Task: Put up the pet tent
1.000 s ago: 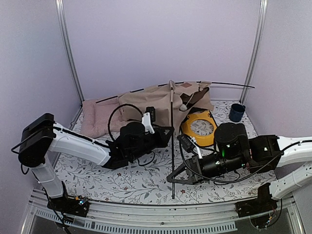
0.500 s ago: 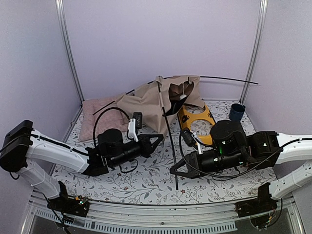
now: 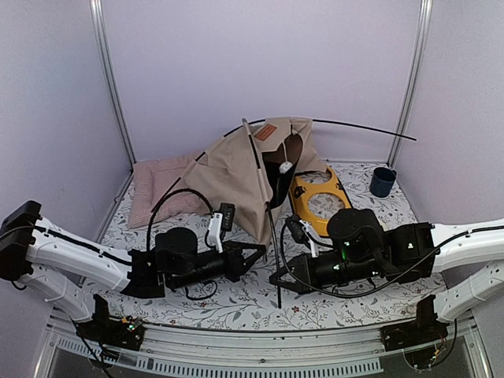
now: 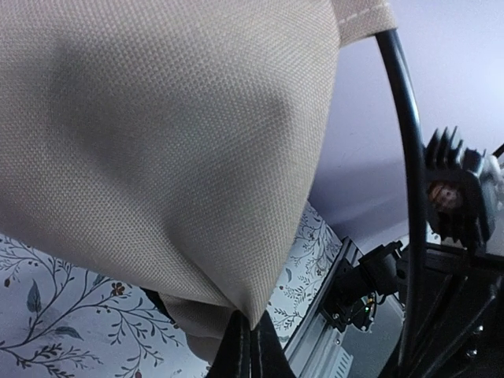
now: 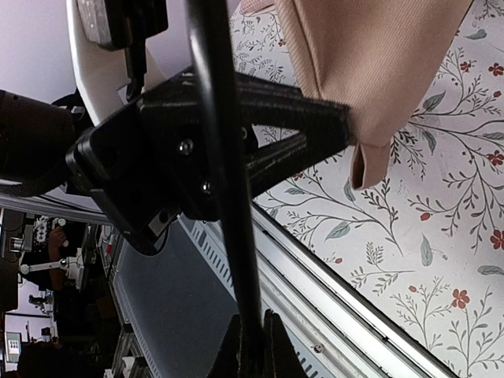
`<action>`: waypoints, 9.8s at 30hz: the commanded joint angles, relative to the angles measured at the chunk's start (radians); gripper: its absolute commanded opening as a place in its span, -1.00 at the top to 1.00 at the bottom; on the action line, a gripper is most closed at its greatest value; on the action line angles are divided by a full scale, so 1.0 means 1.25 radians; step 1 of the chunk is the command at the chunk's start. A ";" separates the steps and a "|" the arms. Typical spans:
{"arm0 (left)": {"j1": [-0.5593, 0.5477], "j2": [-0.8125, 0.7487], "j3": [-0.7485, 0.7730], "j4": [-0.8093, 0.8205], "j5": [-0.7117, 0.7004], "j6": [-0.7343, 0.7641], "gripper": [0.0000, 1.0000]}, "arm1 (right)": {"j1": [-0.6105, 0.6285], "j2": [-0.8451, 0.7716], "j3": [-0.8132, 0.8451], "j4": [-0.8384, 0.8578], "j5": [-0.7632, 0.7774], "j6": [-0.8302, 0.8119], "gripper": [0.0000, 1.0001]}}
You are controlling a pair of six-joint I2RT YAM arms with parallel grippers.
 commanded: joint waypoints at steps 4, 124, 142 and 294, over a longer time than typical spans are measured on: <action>-0.109 -0.017 -0.025 -0.097 0.073 -0.069 1.00 | -0.037 -0.012 0.031 0.160 0.189 -0.032 1.00; 0.002 -0.161 -0.047 -0.134 0.137 -0.532 1.00 | 0.055 0.211 -0.066 0.421 0.409 -0.174 1.00; 0.012 -0.370 0.089 -0.627 -0.049 -0.195 -0.18 | 0.054 0.169 -0.051 0.144 0.351 -0.110 0.81; 0.386 0.036 0.397 -0.418 0.286 0.397 1.00 | -0.630 0.347 0.721 -0.246 0.065 -0.584 0.17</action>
